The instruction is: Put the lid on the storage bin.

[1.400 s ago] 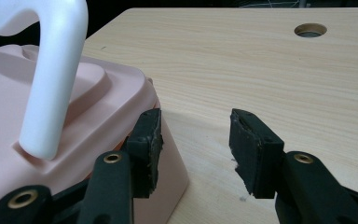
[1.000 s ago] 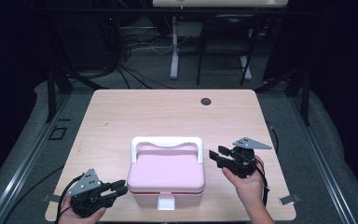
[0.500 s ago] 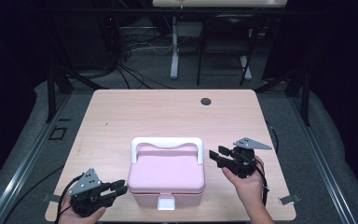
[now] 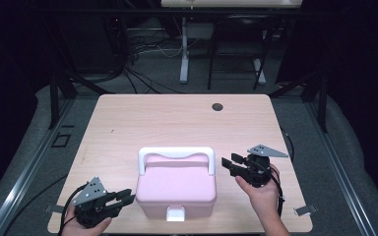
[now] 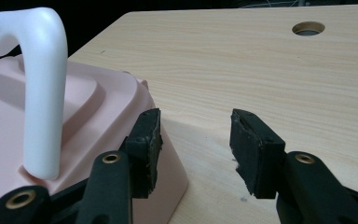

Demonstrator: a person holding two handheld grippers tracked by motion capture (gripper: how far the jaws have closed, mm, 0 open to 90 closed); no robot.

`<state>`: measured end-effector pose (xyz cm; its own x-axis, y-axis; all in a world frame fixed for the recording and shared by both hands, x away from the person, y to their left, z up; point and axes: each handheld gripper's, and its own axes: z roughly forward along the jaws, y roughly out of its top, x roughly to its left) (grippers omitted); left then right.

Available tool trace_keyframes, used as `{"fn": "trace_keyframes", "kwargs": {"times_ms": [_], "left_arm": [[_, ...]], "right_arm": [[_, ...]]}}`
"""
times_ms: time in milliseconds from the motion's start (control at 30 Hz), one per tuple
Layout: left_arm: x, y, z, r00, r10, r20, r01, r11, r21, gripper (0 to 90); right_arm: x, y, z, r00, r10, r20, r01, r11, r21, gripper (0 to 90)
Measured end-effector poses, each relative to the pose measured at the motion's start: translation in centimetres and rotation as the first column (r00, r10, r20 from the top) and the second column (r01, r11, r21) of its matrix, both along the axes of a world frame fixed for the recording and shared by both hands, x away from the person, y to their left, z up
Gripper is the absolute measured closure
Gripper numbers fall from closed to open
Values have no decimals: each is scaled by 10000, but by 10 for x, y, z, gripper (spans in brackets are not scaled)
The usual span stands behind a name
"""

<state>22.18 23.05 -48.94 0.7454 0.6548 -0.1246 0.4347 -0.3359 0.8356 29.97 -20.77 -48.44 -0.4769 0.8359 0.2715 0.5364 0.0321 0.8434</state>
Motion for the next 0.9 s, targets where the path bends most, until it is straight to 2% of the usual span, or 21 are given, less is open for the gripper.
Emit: {"fn": "trace_keyframes", "kwargs": {"times_ms": [900], "left_arm": [[7,4,0,9996,254,-96,-257,9991,-325,725]], "right_arm": [[0,-2,1,10000,-67,29,67,10000,35,533]]}}
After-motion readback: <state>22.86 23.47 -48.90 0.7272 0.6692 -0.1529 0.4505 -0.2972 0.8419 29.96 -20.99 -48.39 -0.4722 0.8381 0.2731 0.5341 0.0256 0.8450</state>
